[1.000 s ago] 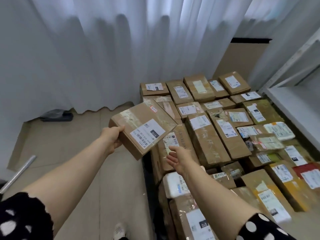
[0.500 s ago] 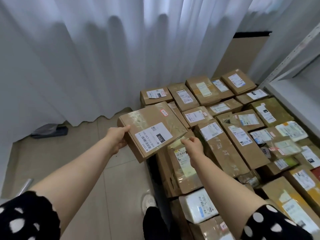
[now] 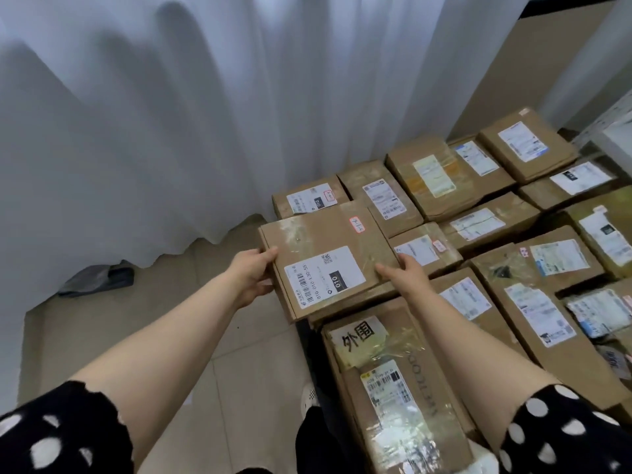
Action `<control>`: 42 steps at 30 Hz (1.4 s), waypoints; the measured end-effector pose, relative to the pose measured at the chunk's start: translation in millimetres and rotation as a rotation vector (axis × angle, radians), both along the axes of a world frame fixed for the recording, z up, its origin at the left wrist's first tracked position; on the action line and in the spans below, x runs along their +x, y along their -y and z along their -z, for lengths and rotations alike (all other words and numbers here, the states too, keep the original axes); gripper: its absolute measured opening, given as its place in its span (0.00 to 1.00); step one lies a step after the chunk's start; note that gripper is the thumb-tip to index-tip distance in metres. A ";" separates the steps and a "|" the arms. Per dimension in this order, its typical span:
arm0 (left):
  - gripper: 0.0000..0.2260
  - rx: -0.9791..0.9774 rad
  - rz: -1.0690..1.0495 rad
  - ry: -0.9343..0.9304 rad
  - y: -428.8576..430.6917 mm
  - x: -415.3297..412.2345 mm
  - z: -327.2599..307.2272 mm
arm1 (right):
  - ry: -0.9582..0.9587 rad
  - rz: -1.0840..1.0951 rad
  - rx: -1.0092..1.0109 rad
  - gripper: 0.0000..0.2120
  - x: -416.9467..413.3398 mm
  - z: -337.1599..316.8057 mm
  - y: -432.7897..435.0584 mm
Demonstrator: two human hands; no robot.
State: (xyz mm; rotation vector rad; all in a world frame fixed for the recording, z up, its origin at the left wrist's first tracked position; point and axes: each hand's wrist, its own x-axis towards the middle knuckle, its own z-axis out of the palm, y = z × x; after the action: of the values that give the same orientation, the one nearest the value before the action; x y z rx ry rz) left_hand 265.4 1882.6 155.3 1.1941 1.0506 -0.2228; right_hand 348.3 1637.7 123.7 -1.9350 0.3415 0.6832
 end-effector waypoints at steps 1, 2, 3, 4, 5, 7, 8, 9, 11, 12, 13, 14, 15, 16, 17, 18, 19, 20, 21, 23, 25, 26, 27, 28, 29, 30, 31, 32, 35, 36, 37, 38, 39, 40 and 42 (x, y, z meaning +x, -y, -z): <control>0.10 -0.010 0.015 0.002 0.8 11.0 6.8 | -0.011 0.004 -0.016 0.32 10.7 7.2 -0.9; 0.12 -0.010 0.039 0.002 2.2 20.6 14.8 | -0.021 0.009 -0.033 0.32 19.8 14.3 -1.5; 0.14 -0.002 0.074 -0.007 4.8 29.4 24.1 | -0.031 0.014 -0.049 0.32 27.8 22.1 -2.3; 0.17 0.005 0.117 -0.029 8.0 37.2 34.3 | -0.043 0.026 -0.066 0.32 34.1 29.2 -2.1; 0.20 0.004 0.149 -0.055 12.0 44.2 44.6 | -0.055 0.039 -0.084 0.32 39.5 37.0 -1.5; 0.23 -0.016 0.165 -0.110 20.8 53.7 65.5 | -0.083 0.047 -0.139 0.31 47.0 53.8 1.5; 0.23 -0.023 0.161 -0.132 25.0 56.7 75.1 | -0.100 0.050 -0.161 0.29 49.7 61.4 4.4; 0.23 -0.027 0.160 -0.152 29.3 58.6 83.9 | -0.113 0.055 -0.181 0.27 52.1 70.6 7.6; 0.24 -0.038 0.164 -0.176 35.5 59.9 102.9 | -0.134 0.053 -0.225 0.24 53.1 85.9 13.4; 0.25 -0.038 0.174 -0.186 37.1 59.9 113.3 | -0.147 0.049 -0.244 0.24 52.7 91.8 14.6; 0.28 -0.034 0.193 -0.205 38.3 59.9 123.9 | -0.157 0.035 -0.265 0.24 52.0 97.1 14.5; 0.30 -0.024 0.216 -0.231 39.4 59.3 133.4 | -0.157 0.007 -0.294 0.23 50.8 101.5 13.7; 0.31 -0.006 0.234 -0.255 40.3 58.6 141.0 | -0.149 -0.025 -0.322 0.24 49.5 105.8 12.1; 0.31 0.013 0.245 -0.272 41.5 57.5 146.1 | -0.135 -0.049 -0.344 0.25 48.7 108.9 10.2; 0.31 0.027 0.252 -0.286 42.4 56.3 150.6 | -0.125 -0.057 -0.353 0.27 48.4 110.8 8.1; 0.32 0.038 0.264 -0.297 43.4 54.9 152.8 | -0.115 -0.064 -0.356 0.28 48.2 111.2 6.2; 0.33 0.048 0.275 -0.307 43.9 54.2 153.9 | -0.112 -0.069 -0.359 0.29 48.6 113.2 5.2; 0.32 0.057 0.287 -0.314 44.1 54.1 153.0 | -0.115 -0.074 -0.363 0.29 48.6 113.9 4.7; 0.31 0.068 0.293 -0.321 44.0 54.6 154.0 | -0.122 -0.076 -0.367 0.30 48.8 116.0 5.3; 0.30 0.081 0.305 -0.330 43.6 55.0 156.3 | -0.138 -0.097 -0.392 0.32 48.3 119.3 6.5; 0.33 0.098 0.327 -0.348 44.2 55.9 155.5 | -0.146 -0.125 -0.426 0.33 48.3 118.4 5.1; 0.34 0.119 0.340 -0.357 44.9 56.0 153.0 | -0.147 -0.149 -0.452 0.34 47.8 115.2 3.4; 0.35 0.148 0.355 -0.367 45.4 56.2 150.2 | -0.146 -0.173 -0.479 0.35 47.0 110.3 1.2; 0.36 0.183 0.380 -0.379 45.7 56.3 145.9 | -0.139 -0.190 -0.499 0.36 45.7 105.5 -0.1; 0.37 0.220 0.409 -0.381 46.1 56.7 140.1 | -0.119 -0.197 -0.505 0.37 43.6 101.1 0.1; 0.39 0.260 0.441 -0.373 46.3 56.9 133.0 | -0.089 -0.205 -0.508 0.37 40.3 95.3 1.3; 0.40 0.304 0.469 -0.353 46.1 56.9 124.6 | -0.060 -0.210 -0.509 0.37 36.1 87.8 3.2; 0.41 0.346 0.489 -0.323 45.7 56.7 114.8 | -0.029 -0.210 -0.513 0.36 31.1 81.0 7.1; 0.39 0.438 0.532 -0.216 48.6 50.8 79.1 | 0.043 -0.145 -0.522 0.29 10.3 48.2 23.4; 0.38 0.466 0.556 -0.181 51.6 46.3 65.6 | 0.067 -0.118 -0.532 0.27 1.6 35.3 29.7; 0.37 0.495 0.588 -0.140 55.3 40.6 52.3 | 0.089 -0.091 -0.536 0.27 -7.9 21.6 36.3; 0.36 0.527 0.627 -0.093 59.9 33.5 38.4 | 0.122 -0.064 -0.534 0.29 -18.8 7.6 43.0; 0.37 0.562 0.669 -0.045 65.3 24.6 24.6 | 0.144 -0.035 -0.531 0.31 -31.2 -6.2 50.0; 0.38 0.600 0.715 0.000 70.7 14.6 12.1 | 0.165 -0.009 -0.533 0.32 -45.3 -19.6 56.6; 0.39 0.660 0.807 0.073 82.9 -8.3 -11.7 | 0.190 0.034 -0.538 0.32 -78.4 -44.9 69.2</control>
State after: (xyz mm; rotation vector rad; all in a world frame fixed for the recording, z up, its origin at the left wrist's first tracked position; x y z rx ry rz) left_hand 257.0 1799.7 167.0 2.1825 0.5260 -0.4717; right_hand 269.9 1568.6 168.6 -2.4750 0.4718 0.4008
